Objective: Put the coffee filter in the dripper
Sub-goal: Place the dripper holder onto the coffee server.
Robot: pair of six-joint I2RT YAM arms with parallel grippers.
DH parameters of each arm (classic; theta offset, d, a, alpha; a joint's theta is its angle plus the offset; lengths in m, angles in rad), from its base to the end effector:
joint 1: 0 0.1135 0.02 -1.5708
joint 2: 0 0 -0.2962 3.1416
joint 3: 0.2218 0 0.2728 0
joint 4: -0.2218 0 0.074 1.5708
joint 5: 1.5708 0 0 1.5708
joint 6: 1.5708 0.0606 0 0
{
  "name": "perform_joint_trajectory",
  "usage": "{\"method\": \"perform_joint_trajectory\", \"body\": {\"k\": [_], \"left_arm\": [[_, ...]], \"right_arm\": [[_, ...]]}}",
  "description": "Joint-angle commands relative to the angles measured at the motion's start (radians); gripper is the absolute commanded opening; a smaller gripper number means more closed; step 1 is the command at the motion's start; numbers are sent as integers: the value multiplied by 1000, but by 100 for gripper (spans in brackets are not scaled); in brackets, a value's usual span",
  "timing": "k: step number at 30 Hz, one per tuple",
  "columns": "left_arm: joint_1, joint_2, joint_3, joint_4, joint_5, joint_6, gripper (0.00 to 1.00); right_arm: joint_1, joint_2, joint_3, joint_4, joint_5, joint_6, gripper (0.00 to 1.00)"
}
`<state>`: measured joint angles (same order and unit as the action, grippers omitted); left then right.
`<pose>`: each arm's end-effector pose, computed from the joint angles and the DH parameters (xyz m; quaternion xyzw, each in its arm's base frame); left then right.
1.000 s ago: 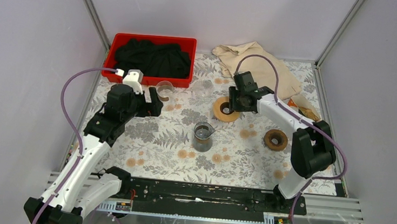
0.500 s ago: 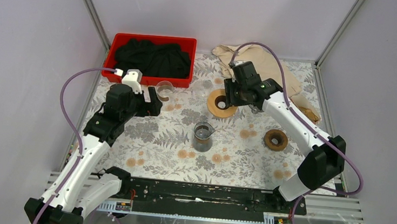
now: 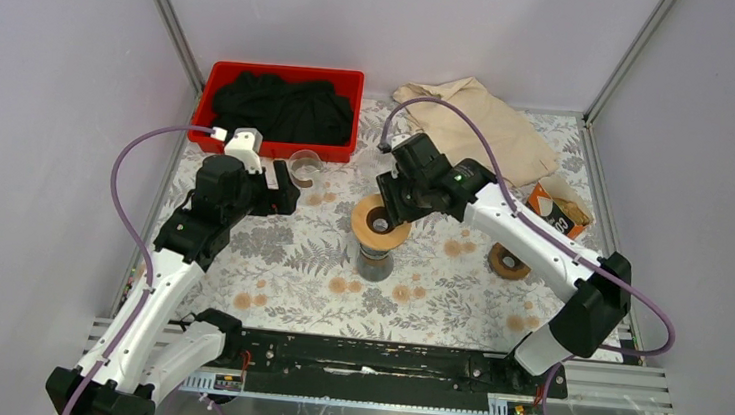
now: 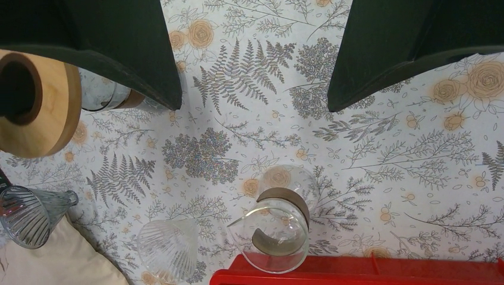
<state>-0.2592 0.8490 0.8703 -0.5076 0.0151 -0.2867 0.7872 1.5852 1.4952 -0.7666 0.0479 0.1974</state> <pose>0.2009 -0.0542 0.3386 -0.0079 0.8565 -0.1453 0.4952 0.2723 0.2691 0.3439 -0.2642 0.8986 0.1454 0.3186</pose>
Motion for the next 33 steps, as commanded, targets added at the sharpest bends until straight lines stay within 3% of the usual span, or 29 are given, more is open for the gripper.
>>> {"method": "perform_joint_trajectory", "body": {"k": [1, 33], "left_arm": [[12, 3, -8, 69, 16, 4, 100], [20, -33, -25, 100, 66, 16, 100]], "right_arm": [[41, 2, 42, 12, -24, -23, 29], [79, 55, -98, 121, 16, -24, 35]]}}
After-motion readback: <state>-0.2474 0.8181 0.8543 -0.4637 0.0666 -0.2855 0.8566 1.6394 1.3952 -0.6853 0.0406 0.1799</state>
